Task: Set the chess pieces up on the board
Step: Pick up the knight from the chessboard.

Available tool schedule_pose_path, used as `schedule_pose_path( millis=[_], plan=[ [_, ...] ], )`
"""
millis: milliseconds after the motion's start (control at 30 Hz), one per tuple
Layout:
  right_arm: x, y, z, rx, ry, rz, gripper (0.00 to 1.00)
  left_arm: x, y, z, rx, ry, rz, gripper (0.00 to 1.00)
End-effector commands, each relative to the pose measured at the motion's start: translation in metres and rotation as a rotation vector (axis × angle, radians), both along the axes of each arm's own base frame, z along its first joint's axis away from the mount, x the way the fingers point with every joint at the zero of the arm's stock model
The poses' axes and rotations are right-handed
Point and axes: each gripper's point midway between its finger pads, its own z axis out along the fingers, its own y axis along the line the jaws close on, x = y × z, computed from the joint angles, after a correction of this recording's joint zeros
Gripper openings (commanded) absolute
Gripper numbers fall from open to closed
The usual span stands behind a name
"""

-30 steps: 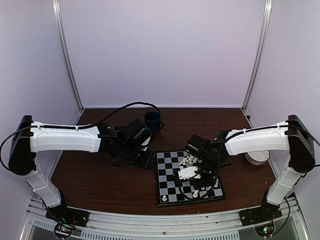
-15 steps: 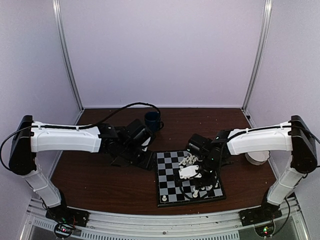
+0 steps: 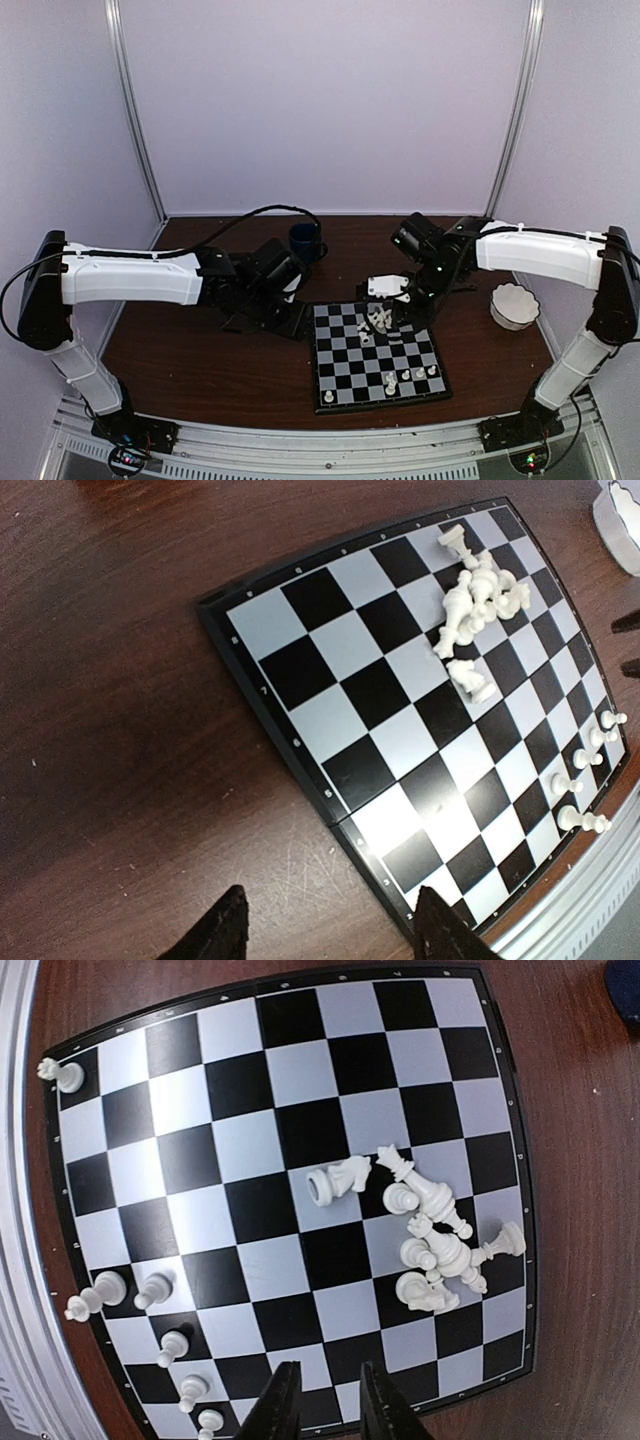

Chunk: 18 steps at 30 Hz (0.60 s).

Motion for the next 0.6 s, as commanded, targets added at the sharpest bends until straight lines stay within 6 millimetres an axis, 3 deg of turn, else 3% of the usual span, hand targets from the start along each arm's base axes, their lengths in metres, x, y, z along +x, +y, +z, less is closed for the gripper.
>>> schedule_pose_path(
  millis=[0,333,567],
  plan=[
    [0.027,0.001,-0.007,-0.019,-0.011,-0.085,0.22,-0.003,0.000,0.009,-0.024,-0.014,-0.005,0.57],
    [0.068,-0.001,-0.030,-0.062,-0.019,-0.190,0.26,-0.005,0.008,0.008,-0.020,-0.013,0.012,0.57],
    [0.075,-0.003,-0.045,-0.077,0.036,-0.230,0.28,-0.005,0.009,0.006,-0.013,-0.014,0.011,0.57]
  ],
)
